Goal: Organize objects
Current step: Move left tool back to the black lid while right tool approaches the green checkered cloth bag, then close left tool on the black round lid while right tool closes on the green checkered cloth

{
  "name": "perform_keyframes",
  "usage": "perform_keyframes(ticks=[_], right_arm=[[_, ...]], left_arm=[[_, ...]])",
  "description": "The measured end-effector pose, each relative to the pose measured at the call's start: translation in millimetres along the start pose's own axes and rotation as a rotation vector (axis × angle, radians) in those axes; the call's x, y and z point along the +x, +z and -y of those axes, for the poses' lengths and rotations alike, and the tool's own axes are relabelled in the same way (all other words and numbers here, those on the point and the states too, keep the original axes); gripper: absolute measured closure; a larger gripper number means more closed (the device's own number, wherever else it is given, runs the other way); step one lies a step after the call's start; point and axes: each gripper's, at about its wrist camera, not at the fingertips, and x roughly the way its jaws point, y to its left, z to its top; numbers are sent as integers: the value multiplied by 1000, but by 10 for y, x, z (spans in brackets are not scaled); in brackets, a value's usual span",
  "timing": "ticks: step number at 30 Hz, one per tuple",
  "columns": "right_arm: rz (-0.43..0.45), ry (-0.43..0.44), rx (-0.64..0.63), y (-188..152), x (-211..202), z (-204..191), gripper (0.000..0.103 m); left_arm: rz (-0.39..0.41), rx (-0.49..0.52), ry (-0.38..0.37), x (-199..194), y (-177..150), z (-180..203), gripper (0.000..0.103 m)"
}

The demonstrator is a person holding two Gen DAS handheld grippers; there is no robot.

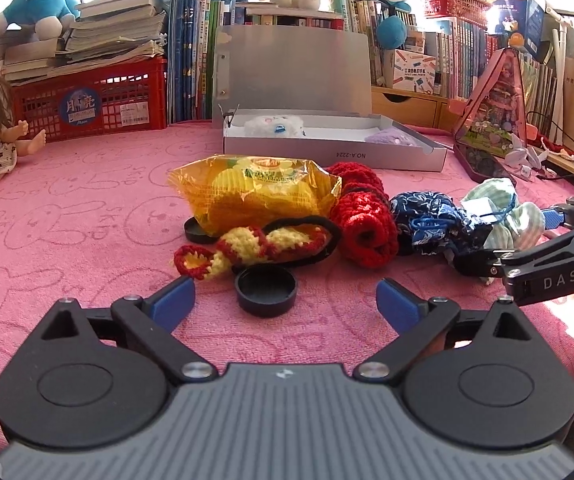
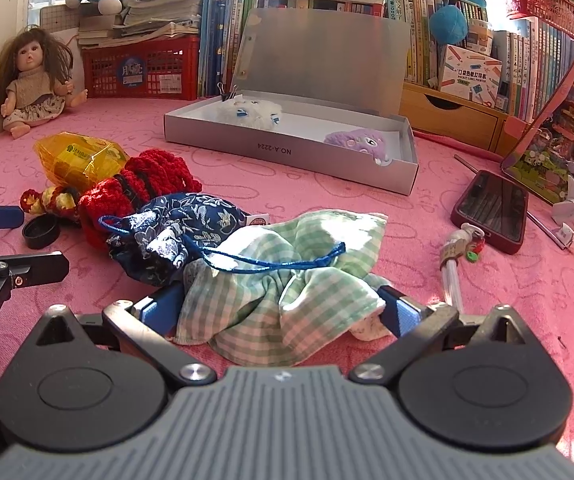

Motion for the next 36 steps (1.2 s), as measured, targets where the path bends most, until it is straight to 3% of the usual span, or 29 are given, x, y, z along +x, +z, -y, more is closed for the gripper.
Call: perform_keyframes(ticks=[7,12,21,25,29,36], right_arm=[[4,-14,1,-11,-12,-8,0],[4,8,32,2,-95,6,12],[31,-5,6,60,-251,0,33],[28,-23,6,65,-259,-15,56],[50,-54,48,82,-302,23,72],[99,-89,90,191,-415,138,81]], left_arm=[[-14,-17,5,-24,28,6,5],[-1,-45,-42,-88,58,-2,8],[-27,-5,-1,-77,67,29,51],[-30,-17,14,-94,81,-5,65],[-22,-19,1,-139,101,-12,65],[19,-3,-24,-261,186,47,65]])
